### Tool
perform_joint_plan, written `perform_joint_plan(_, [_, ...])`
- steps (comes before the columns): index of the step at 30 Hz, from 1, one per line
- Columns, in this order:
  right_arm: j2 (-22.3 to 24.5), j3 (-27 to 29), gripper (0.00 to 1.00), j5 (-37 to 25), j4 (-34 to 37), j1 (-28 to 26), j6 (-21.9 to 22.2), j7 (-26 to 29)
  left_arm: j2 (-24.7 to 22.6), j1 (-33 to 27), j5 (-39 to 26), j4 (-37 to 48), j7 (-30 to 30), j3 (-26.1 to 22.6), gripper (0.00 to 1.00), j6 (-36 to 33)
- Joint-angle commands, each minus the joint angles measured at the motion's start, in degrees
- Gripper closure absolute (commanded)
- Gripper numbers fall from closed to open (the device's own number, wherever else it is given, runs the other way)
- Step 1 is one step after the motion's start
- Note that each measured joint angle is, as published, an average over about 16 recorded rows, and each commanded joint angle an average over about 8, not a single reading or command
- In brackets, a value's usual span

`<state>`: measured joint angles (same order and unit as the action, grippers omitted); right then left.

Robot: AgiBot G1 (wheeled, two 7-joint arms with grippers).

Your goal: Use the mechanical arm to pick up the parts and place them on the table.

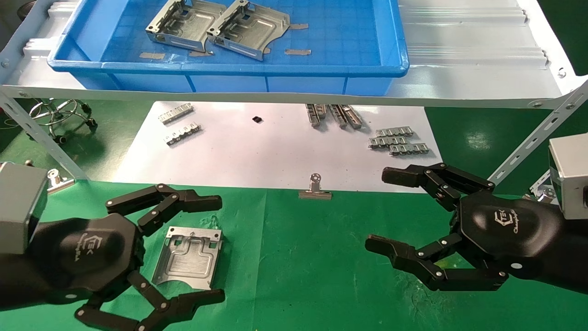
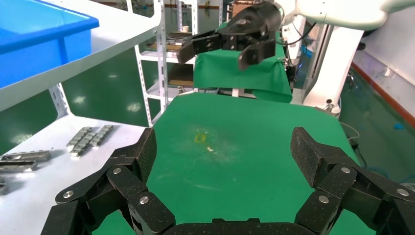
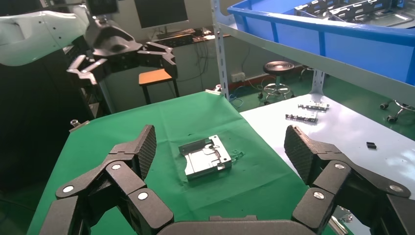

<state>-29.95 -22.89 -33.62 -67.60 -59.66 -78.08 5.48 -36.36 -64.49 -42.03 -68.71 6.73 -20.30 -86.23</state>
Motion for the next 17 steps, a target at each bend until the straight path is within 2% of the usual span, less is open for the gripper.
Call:
perform_joint_plan(1, [0.0, 0.0, 0.0, 0.0, 0.0, 0.0, 0.0, 0.0, 0.6, 1.3, 0.1, -2.2, 1.8, 1.9, 0.0, 0.3])
perform_joint_plan(9, [0.0, 0.0, 0.0, 0.0, 0.0, 0.0, 0.0, 0.0, 1.9, 4.1, 0.3, -7.0, 5.0, 6.1, 0.0, 0.7])
perform_joint_plan(17, [0.0, 0.0, 0.0, 0.0, 0.0, 0.0, 0.0, 0.0, 1.8, 3.8, 0.3, -6.3, 4.6, 5.5, 0.0, 0.7])
